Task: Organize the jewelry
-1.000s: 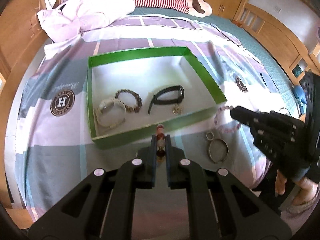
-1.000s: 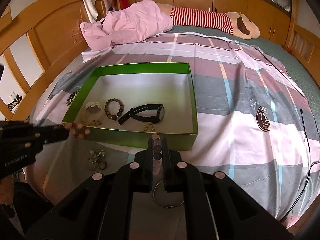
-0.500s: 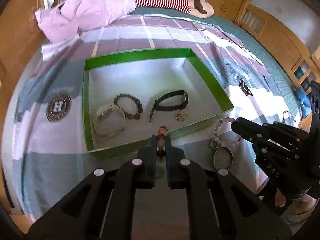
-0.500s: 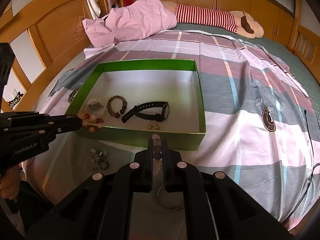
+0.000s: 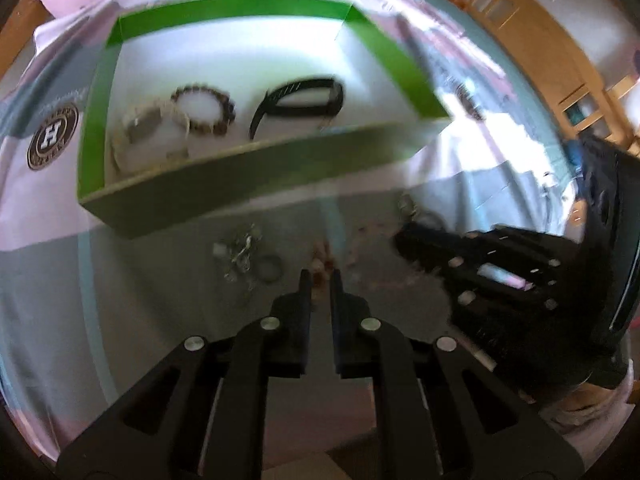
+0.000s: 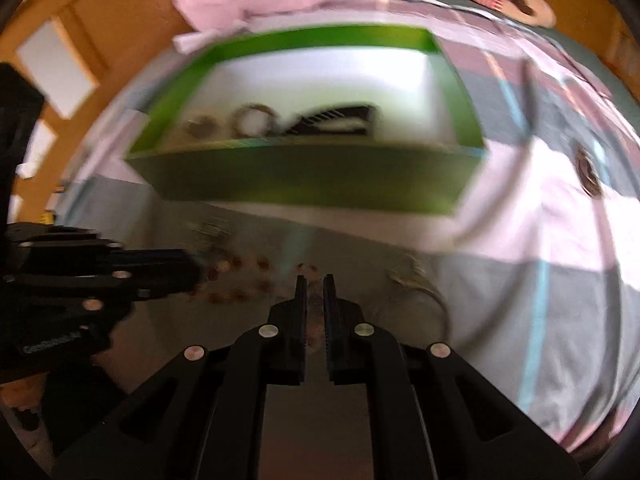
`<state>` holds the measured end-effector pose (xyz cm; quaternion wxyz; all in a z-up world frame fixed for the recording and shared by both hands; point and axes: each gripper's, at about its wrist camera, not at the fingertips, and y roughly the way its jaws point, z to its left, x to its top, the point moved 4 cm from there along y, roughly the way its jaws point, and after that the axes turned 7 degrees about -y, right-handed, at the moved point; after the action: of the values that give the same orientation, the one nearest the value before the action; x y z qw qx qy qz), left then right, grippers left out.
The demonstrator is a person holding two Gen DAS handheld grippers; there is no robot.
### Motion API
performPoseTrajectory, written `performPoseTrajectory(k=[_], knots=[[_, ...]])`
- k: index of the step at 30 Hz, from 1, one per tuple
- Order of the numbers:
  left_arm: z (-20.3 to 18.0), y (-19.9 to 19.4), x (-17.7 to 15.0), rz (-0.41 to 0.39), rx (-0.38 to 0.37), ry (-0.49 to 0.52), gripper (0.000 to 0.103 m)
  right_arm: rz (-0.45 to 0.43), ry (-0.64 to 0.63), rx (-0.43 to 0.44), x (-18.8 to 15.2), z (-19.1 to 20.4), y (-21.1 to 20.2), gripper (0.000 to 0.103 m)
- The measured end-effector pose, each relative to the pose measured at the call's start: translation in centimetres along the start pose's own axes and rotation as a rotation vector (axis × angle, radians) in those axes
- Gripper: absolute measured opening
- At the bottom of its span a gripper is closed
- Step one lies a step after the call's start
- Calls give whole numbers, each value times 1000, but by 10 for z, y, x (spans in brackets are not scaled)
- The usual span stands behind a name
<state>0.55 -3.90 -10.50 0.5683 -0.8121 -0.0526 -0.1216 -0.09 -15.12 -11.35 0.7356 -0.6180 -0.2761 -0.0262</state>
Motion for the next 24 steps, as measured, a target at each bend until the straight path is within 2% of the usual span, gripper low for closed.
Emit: performPoseTrajectory(k=[2,4,6,8,14,15,20,24], knots=[[5,9,0,23,16,-23,16,19,47,-57,-6,-13,0,36],[10,12,1,22,37,-39,24,2,95,-60,-11,-26,-8,46],[15,11,2,15,50,-59,32,-8,111,-69,-15,-31,-16,50],[18,11,2,6,64,-75,39,-12,127,-86,-22,-34,-25,59],[6,15,0,-28,84,-27,47,-18,161,-103,-53,-28,-44,62],[4,15,-1,-35,81,-17,51,-22,163,-107,-57,-25,-47,62],[-10,19,-19,-62,66,34,54,-57,172,-117,-85,-10,-69,64],[-14,11,-36,-107,57,50,65,-90,144,-137,-108,2,-89,69]])
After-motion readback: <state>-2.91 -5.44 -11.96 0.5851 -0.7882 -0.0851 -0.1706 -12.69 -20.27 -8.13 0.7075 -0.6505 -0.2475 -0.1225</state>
